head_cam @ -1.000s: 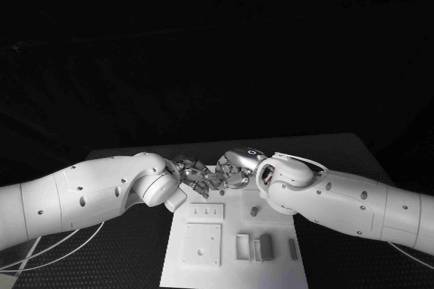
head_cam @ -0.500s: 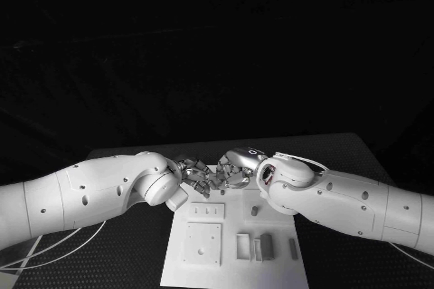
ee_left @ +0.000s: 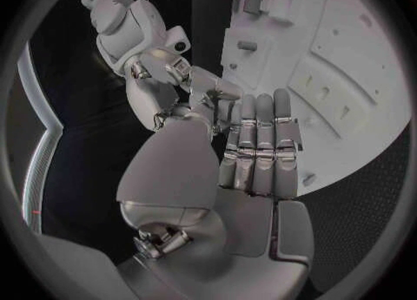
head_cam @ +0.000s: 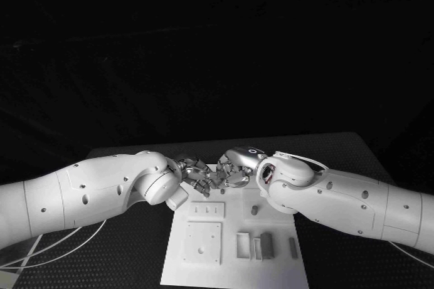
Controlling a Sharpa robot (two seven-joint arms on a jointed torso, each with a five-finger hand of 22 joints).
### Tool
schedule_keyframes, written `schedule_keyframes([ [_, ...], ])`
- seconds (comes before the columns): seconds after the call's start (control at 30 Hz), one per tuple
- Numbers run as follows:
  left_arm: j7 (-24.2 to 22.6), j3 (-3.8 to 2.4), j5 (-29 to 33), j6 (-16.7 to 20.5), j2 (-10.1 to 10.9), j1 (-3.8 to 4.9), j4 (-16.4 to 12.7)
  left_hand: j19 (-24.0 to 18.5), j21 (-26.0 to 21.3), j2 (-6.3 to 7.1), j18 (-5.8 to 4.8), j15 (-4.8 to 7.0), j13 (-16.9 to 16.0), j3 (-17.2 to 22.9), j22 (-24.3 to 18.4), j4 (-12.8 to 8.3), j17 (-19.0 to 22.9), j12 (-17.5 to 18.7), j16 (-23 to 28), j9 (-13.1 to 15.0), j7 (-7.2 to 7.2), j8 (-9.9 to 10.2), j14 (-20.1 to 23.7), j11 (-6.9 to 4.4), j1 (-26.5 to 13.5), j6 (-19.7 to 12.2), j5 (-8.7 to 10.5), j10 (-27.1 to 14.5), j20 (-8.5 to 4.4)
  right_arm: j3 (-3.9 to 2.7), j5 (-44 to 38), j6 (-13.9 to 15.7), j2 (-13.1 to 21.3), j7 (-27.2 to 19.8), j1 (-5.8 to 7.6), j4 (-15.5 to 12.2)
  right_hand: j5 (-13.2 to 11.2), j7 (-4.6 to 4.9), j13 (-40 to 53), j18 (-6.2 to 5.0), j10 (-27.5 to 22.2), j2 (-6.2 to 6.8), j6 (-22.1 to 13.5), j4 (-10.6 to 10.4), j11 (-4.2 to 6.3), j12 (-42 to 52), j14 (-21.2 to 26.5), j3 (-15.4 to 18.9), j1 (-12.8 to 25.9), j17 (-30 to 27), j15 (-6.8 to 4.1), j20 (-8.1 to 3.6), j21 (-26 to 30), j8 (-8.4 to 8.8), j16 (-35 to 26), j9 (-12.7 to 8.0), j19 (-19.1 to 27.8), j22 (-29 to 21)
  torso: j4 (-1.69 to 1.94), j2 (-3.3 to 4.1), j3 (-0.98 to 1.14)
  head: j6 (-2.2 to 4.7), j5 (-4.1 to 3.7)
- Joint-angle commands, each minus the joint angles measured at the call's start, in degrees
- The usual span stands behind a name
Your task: Assemble the parts on the task board
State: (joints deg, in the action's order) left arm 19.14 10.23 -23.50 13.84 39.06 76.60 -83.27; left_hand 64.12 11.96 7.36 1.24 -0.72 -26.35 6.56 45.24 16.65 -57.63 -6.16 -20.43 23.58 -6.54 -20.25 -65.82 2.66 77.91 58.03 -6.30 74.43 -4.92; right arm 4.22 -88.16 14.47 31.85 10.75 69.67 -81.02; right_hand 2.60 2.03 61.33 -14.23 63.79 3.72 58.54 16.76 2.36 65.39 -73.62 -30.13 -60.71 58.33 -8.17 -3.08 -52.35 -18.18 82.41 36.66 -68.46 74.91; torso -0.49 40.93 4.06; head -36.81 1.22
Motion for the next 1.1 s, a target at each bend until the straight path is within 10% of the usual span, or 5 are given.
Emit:
schedule_keyframes([
  [0.03, -0.50, -0.08, -0.75, 0.17, -0.31, 0.04, -0.14, 0.36, -0.37, 1.02, 1.13, -0.04, -0.19, 0.57, 0.19, -0.07, -0.20, 0.19, 0.13, 0.15, -0.12, 0.38, -0.41, 0.14, 0.22, 0.16, -3.51, 0.35, -0.02, -0.02, 0.05, 0.18, -0.22, -0.57, -0.07, -0.37, 0.16, 1.83, -0.07, -0.77, 0.33, -0.42, 2.11, -0.21, 0.11, -0.15, -0.02, -0.21, 0.27, 0.07, -0.33, -0.25, -0.21, -0.40, 0.18, 0.73, 0.02, 0.54, -0.03, -0.04, 0.04, -0.08, -0.01],
  [0.47, -0.19, -0.08, -0.99, -0.05, -0.60, 0.00, 0.13, 0.16, -0.97, 1.60, 1.08, -0.02, -1.42, 1.41, 1.46, -0.46, -1.43, 0.17, -0.19, 1.07, -0.11, 0.41, -0.13, 0.11, -1.01, -0.05, -22.27, 0.16, -0.03, -0.02, -0.07, 0.22, -0.22, -0.47, -0.13, -0.56, 0.16, 1.81, -0.08, -0.77, 0.35, -0.41, 2.14, -0.19, 0.13, -0.17, -0.03, -0.25, 0.27, 0.04, -0.34, -0.28, -0.20, -0.38, 0.17, 0.75, -0.01, 0.52, -0.02, -0.02, 0.02, -0.21, -0.13],
  [1.1, 0.20, -0.08, -0.79, -1.51, -0.73, -0.04, 0.26, 0.10, -1.11, -0.26, 0.76, 0.61, -3.02, 1.73, 2.46, -2.69, -3.63, -0.98, -1.88, 2.37, 0.97, -0.77, -0.95, -0.74, 0.97, 1.74, -22.96, 1.62, -0.41, -0.02, -0.22, 0.11, -0.41, -0.33, -0.31, -0.15, 0.16, 1.80, -0.10, -0.77, 0.39, -0.40, 2.17, -0.21, 0.15, -0.19, -0.04, -0.31, 0.28, -0.03, -0.37, -0.32, -0.19, -0.35, 0.14, 0.79, -0.06, 0.51, -0.02, 0.00, -0.06, -0.30, -0.24],
])
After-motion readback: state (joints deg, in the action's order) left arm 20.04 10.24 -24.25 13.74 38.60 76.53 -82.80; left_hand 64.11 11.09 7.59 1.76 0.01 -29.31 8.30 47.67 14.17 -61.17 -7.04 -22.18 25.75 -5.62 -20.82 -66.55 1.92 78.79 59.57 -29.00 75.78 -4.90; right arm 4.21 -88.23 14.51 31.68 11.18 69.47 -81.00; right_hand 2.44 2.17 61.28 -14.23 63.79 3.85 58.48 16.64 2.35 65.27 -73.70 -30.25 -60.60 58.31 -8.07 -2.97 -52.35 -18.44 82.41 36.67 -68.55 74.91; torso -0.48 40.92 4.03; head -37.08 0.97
